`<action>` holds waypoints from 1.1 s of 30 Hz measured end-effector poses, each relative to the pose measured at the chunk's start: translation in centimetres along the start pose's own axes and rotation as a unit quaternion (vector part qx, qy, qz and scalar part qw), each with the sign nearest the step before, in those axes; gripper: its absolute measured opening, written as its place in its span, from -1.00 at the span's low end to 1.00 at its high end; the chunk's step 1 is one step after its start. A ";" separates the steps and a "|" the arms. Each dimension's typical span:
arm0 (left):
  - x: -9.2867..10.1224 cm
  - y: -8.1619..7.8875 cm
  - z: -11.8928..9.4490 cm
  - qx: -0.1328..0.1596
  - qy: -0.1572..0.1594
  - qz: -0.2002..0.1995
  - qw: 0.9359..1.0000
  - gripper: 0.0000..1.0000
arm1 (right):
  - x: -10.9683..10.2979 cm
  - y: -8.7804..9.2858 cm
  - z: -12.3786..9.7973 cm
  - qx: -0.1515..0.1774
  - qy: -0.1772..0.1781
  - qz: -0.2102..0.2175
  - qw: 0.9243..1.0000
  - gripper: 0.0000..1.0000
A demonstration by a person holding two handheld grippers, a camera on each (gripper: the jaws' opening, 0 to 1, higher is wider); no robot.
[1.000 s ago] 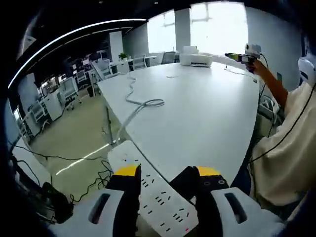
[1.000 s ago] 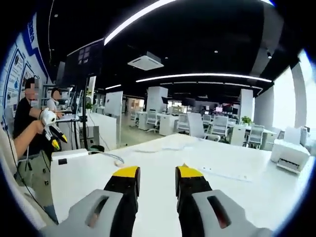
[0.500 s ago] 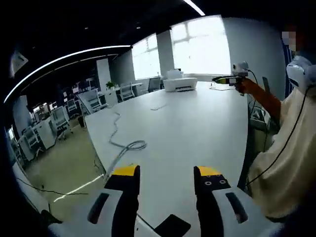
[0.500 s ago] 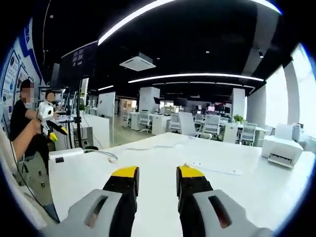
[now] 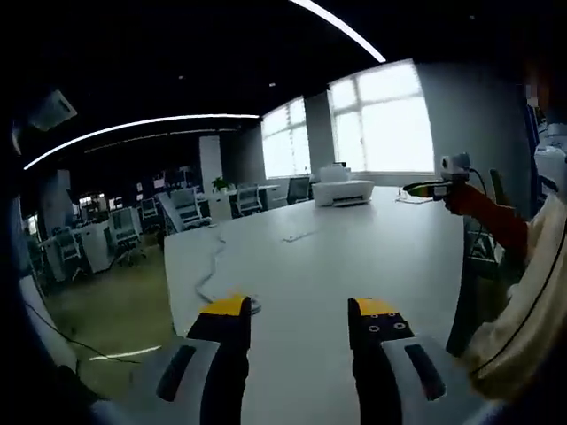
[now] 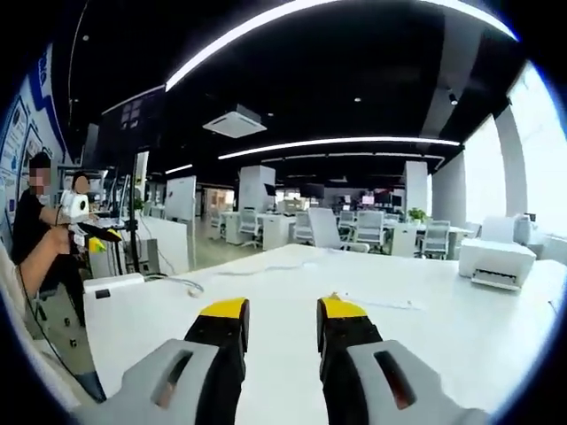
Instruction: Pick up the power strip scattered on the table, fix it on the side mounting bracket of the table, and press the switch
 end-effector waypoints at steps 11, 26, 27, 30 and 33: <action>0.8 -0.2 0.3 0.031 -0.049 -0.015 0.998 -0.03 | 0.4 1.8 -0.5 0.001 0.011 0.016 1.000 -0.45; 2.2 0.0 1.9 0.052 -0.053 -0.023 0.997 0.11 | 0.5 2.9 -1.5 0.000 0.007 0.032 0.999 -0.43; 2.2 0.0 2.0 0.054 -0.054 -0.025 0.997 0.15 | 0.5 2.9 -1.5 0.000 0.007 0.032 0.999 -0.43; 2.3 0.0 1.9 0.057 -0.058 -0.025 0.996 0.15 | 0.5 2.9 -1.6 0.000 0.008 0.030 1.000 -0.43; 2.2 -0.1 1.6 0.064 -0.069 -0.025 0.995 0.15 | 0.5 3.0 -1.9 0.001 0.013 0.028 1.000 -0.43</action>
Point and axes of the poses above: the point that each gripper's makers call its tool centre point, and the gripper's own axes: z roughly forward along the fingers, x roughly to its right, y roughly out of its underside, the point moved 8 cm from there along -z, roughly backward along the fingers, and after that the axes turned 13 degrees about -x, right-handed, at the moved point
